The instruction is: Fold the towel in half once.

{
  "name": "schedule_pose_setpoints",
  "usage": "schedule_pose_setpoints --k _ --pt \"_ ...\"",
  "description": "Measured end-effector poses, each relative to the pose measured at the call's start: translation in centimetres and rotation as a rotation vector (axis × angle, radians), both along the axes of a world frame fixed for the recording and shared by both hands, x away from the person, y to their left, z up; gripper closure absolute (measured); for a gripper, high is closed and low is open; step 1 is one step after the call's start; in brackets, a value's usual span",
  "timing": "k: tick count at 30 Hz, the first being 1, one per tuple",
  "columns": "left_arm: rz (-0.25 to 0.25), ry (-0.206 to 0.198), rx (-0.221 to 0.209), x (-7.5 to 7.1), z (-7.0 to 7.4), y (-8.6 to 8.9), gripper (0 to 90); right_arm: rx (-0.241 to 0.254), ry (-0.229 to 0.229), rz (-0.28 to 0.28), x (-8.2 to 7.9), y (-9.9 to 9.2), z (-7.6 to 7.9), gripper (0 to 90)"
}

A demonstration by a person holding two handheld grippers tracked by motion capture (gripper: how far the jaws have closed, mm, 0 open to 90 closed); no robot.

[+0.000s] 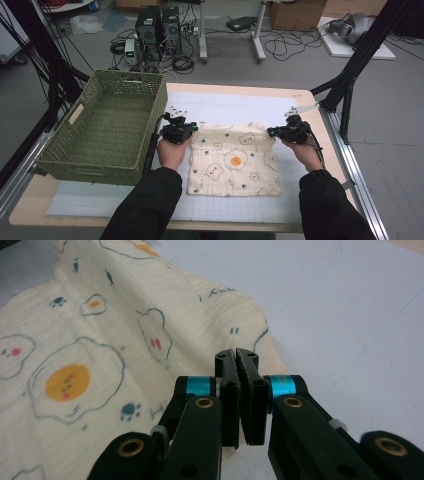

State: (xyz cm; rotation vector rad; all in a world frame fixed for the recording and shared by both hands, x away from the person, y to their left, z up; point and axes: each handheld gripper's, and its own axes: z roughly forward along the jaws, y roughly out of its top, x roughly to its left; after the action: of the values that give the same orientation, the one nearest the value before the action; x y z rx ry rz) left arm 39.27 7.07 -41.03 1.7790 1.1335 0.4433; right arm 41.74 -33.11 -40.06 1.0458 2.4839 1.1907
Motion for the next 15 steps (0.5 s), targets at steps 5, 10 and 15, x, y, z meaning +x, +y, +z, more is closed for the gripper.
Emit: schedule_pose_setpoints --k 5,10,15 --pt "-0.037 -0.027 0.021 -2.1 0.3 0.0 89.5 0.038 -0.019 0.033 -2.5 -0.5 0.1 88.2" --pt "-0.087 -0.005 0.034 -4.1 -0.3 0.5 89.4 0.036 -0.028 0.068 -4.8 -0.4 -0.1 87.9" --pt "-0.134 0.046 0.081 -5.7 -2.0 1.0 89.1 0.008 0.009 0.099 -6.6 -0.3 -1.6 87.5"
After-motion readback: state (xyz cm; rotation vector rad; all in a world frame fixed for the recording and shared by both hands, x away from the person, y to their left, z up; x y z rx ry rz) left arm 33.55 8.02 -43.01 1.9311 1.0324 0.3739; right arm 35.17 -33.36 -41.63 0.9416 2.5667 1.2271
